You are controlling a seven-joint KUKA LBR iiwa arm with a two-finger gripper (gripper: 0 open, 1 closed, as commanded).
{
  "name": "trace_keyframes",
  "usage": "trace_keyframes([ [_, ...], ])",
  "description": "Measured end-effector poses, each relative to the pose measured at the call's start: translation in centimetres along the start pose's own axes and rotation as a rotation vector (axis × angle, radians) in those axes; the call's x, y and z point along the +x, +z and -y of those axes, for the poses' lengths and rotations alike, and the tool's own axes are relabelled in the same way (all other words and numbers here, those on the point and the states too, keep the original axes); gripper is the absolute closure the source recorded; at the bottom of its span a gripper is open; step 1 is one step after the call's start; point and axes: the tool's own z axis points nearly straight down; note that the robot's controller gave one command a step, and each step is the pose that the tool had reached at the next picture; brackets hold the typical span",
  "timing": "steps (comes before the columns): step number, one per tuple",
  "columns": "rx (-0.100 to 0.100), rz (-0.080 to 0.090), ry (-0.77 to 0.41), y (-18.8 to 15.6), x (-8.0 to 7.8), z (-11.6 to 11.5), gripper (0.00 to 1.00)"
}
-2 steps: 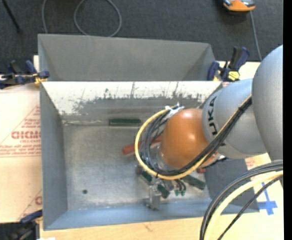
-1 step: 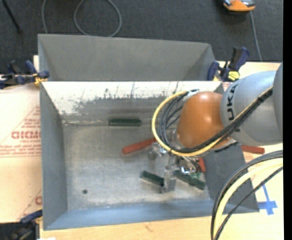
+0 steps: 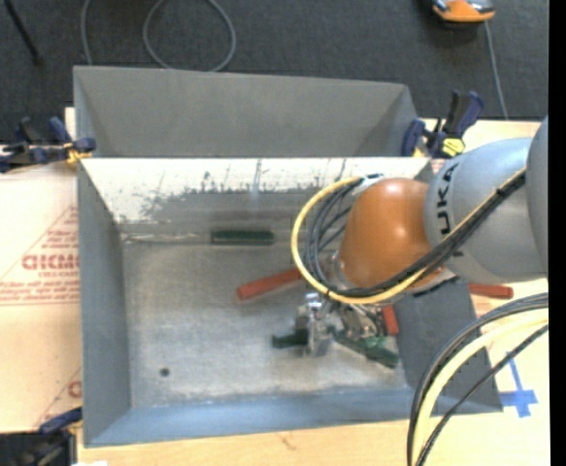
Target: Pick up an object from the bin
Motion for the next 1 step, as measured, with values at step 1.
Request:
trace_keyframes([
  [1,0.005,0.007,-0.068,-16.72,-0.89,0.02,1.0],
])
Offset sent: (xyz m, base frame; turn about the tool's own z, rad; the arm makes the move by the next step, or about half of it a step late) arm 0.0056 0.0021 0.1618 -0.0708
